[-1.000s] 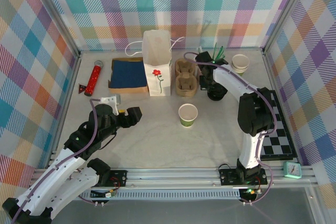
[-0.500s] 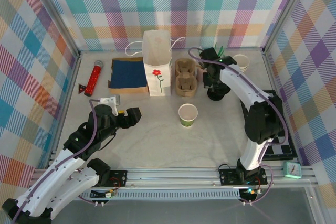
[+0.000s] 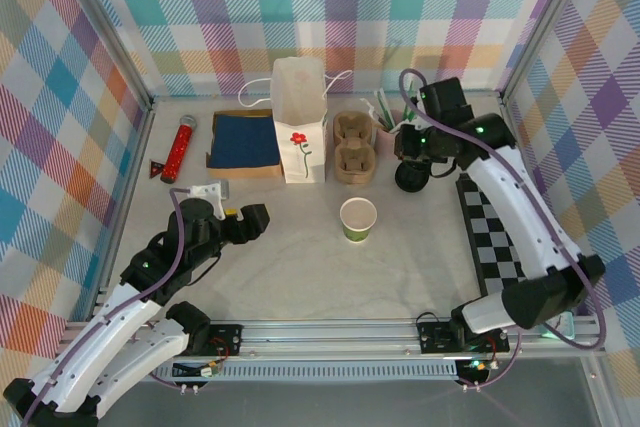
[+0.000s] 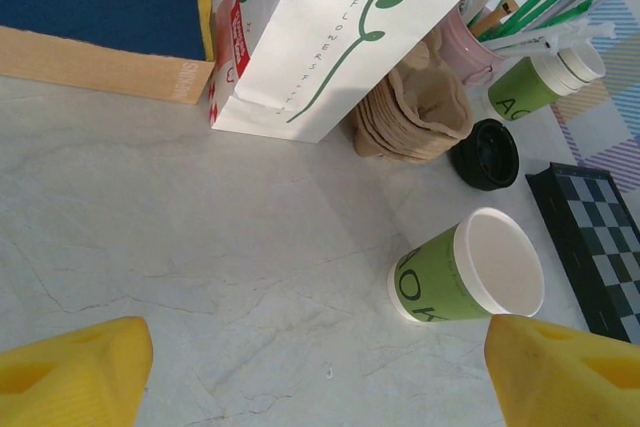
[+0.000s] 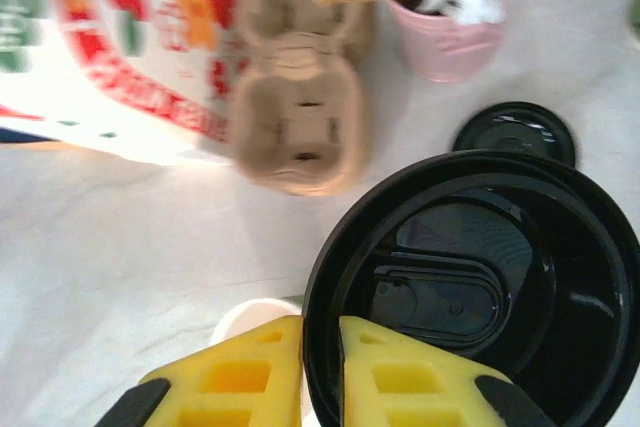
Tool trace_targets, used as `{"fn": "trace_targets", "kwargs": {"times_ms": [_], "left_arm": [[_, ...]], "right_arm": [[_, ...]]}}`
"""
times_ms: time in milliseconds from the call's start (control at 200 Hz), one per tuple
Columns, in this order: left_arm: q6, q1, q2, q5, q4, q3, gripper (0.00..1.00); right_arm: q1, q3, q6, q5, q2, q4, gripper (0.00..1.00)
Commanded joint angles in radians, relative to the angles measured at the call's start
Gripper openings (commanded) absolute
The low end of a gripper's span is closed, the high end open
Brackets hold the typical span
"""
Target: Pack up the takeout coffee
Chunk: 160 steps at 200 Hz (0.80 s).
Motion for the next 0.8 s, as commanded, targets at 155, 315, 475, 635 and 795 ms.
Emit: {"fn": "trace_targets", "kwargs": {"times_ms": [155, 315, 475, 635, 795], "left_arm": [[-0.029, -0.012, 0.018, 0.095, 0.054, 0.068, 0.86], [-0.059, -0.014, 0.042, 0.154, 0.124, 0.102, 0.86], [-0.087, -0.020, 0.082, 0.216, 0.202, 0.154, 0.86], [-0.138, -0.028, 0.110, 0.268, 0.326, 0.182, 0.86], [-0.162, -0.049, 0.136, 0.280, 0.403, 0.221, 0.86]], "right_arm": [[0.008, 0.003, 0.059, -0.416, -0.106, 0.133, 0.16], [0.008, -0.006, 0.159, -0.621, -0.138, 0.289, 0.17], [0.008, -0.005, 0.299, -0.757, -0.160, 0.475, 0.17], [0.008, 0.003, 0.432, -0.844, -0.175, 0.654, 0.18], [0.008, 0.001, 0.570, -0.898, -0.177, 0.832, 0.18]]}}
